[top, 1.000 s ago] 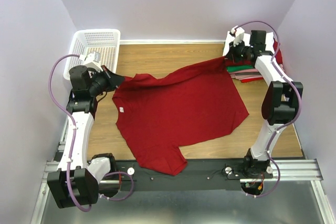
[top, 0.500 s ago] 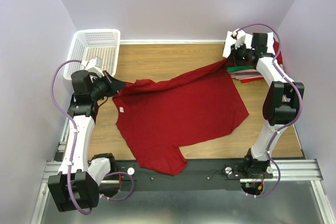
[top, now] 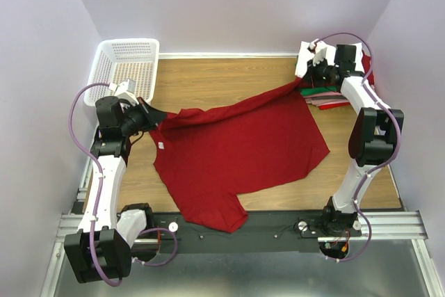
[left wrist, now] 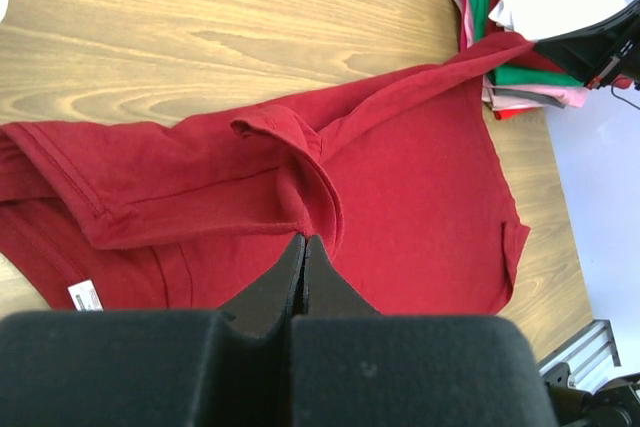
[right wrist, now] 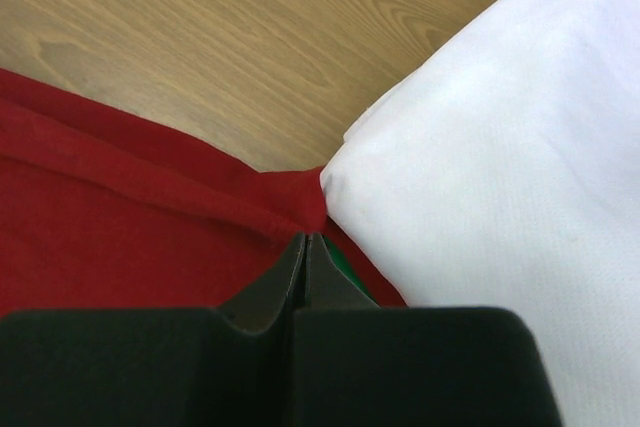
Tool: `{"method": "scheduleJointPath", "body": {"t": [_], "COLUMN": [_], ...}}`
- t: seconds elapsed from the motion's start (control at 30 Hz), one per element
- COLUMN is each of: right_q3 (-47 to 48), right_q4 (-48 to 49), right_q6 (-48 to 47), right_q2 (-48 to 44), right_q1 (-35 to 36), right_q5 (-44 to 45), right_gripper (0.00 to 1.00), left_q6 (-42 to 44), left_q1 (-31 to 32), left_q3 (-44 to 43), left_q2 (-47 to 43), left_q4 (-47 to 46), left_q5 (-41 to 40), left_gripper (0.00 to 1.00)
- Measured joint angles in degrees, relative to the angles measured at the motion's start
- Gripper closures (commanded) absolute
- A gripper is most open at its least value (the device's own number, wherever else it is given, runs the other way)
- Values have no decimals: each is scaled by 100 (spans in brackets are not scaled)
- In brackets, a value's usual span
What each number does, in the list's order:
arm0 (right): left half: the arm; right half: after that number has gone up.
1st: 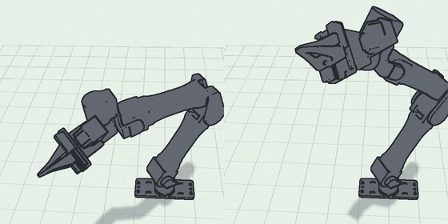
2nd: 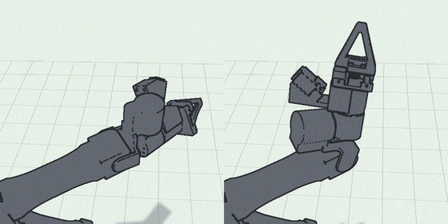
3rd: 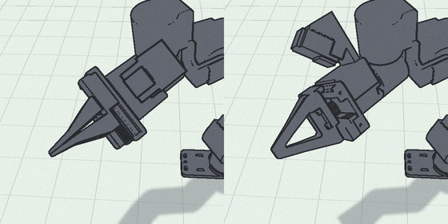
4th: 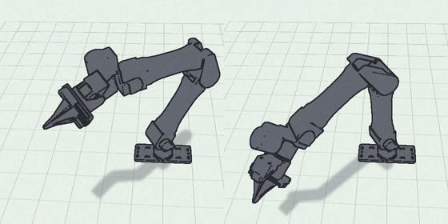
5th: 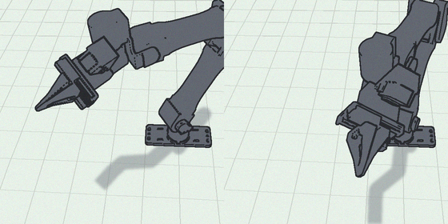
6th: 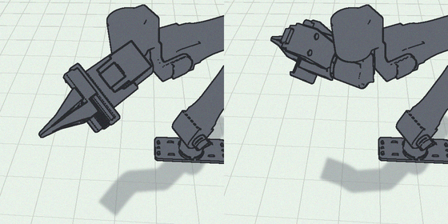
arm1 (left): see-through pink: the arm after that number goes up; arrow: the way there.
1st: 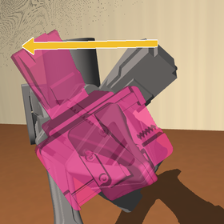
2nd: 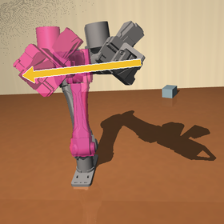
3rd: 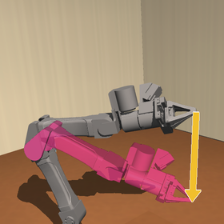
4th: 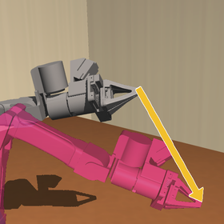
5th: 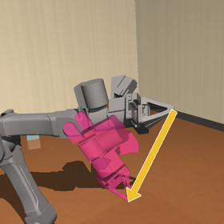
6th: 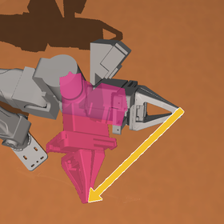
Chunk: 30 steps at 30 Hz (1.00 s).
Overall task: Fold and stack the t-shirts
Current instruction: Fold the tshirt
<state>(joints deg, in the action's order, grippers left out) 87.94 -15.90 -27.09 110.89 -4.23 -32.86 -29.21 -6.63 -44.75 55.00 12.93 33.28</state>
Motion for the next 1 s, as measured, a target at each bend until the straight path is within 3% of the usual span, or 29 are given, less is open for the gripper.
{"method": "scheduleJointPath", "body": {"t": [1.0], "right_q3": [-710], "right_q4": [55], "right_q6": [-404], "right_q2": [-188], "right_q1": [-118], "right_q5": [-157], "right_gripper": [95], "left_q6": [-2], "left_q1": [2], "left_q3": [461], "left_q2": [-251], "left_q4": [26], "left_q5": [-7], "left_gripper": [100]}}
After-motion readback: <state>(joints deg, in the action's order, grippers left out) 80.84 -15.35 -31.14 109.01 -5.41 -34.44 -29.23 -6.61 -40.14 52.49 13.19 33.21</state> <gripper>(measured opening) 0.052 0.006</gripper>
